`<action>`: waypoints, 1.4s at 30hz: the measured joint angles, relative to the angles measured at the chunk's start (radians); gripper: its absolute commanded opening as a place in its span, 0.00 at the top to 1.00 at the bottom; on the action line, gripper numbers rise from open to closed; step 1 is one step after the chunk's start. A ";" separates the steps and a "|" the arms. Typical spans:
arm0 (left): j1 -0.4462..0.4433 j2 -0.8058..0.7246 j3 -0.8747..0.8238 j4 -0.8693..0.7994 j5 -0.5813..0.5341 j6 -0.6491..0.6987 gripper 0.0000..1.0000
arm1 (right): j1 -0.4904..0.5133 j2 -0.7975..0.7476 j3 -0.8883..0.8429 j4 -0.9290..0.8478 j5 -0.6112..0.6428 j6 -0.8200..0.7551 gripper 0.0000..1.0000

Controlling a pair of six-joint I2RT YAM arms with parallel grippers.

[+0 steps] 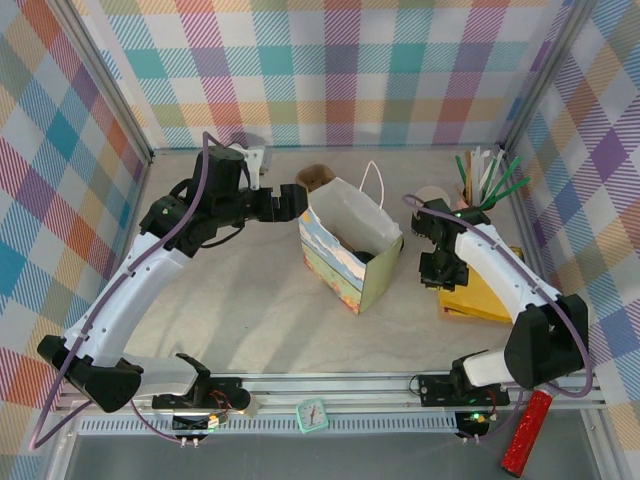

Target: Pack the takeout coffee

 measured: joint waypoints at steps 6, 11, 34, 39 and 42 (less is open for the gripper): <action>0.000 0.000 -0.001 0.000 0.000 0.000 0.00 | -0.002 0.013 -0.014 -0.005 0.051 0.008 0.49; 0.000 -0.013 -0.016 -0.001 -0.001 0.000 0.00 | -0.002 0.068 -0.035 0.009 0.050 0.007 0.54; 0.000 -0.032 -0.021 0.000 -0.016 0.000 0.00 | -0.002 0.099 -0.073 0.022 0.097 0.034 1.00; 0.000 -0.032 -0.021 0.000 -0.016 0.000 0.00 | -0.003 0.061 -0.013 -0.022 0.118 0.034 1.00; 0.000 -0.032 -0.021 0.000 -0.016 0.000 0.00 | -0.010 0.022 0.048 -0.051 0.137 0.034 1.00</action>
